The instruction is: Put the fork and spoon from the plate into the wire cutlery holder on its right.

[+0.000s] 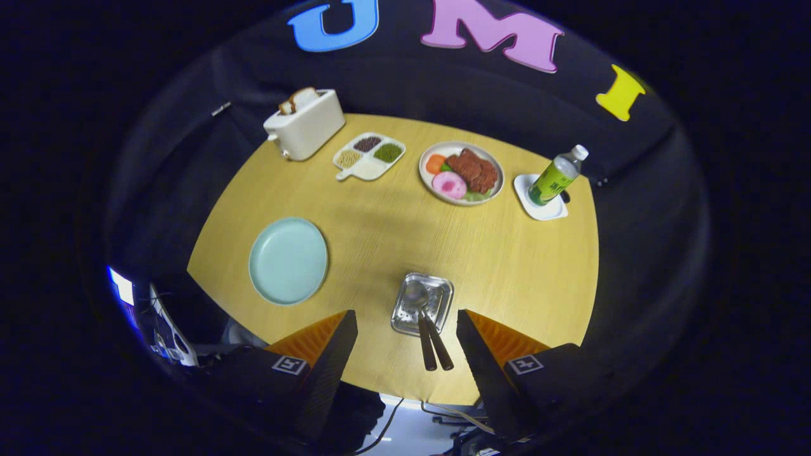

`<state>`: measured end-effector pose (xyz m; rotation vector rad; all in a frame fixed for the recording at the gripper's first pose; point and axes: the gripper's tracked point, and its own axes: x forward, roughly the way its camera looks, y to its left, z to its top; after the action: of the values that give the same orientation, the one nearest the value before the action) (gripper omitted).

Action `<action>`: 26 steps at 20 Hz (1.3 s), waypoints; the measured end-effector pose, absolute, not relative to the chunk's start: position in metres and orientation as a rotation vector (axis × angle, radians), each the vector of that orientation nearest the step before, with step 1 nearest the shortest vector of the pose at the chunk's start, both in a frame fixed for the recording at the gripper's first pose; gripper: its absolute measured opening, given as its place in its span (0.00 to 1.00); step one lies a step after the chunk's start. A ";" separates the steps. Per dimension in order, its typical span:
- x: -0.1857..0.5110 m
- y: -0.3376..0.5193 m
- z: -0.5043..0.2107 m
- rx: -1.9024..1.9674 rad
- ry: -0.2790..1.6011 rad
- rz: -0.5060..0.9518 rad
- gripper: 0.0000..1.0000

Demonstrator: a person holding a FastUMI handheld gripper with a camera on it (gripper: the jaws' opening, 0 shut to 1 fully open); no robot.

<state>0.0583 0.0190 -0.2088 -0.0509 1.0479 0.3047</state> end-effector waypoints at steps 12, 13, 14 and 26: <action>0.063 -0.011 -0.086 0.037 0.318 0.192 0.99; 0.061 -0.014 -0.084 0.042 0.286 0.202 0.98; 0.061 -0.014 -0.081 0.052 0.261 0.214 0.98; 0.054 -0.032 -0.083 0.078 0.197 0.165 0.98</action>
<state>0.0536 -0.0324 -0.0826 0.0782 0.1969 0.1649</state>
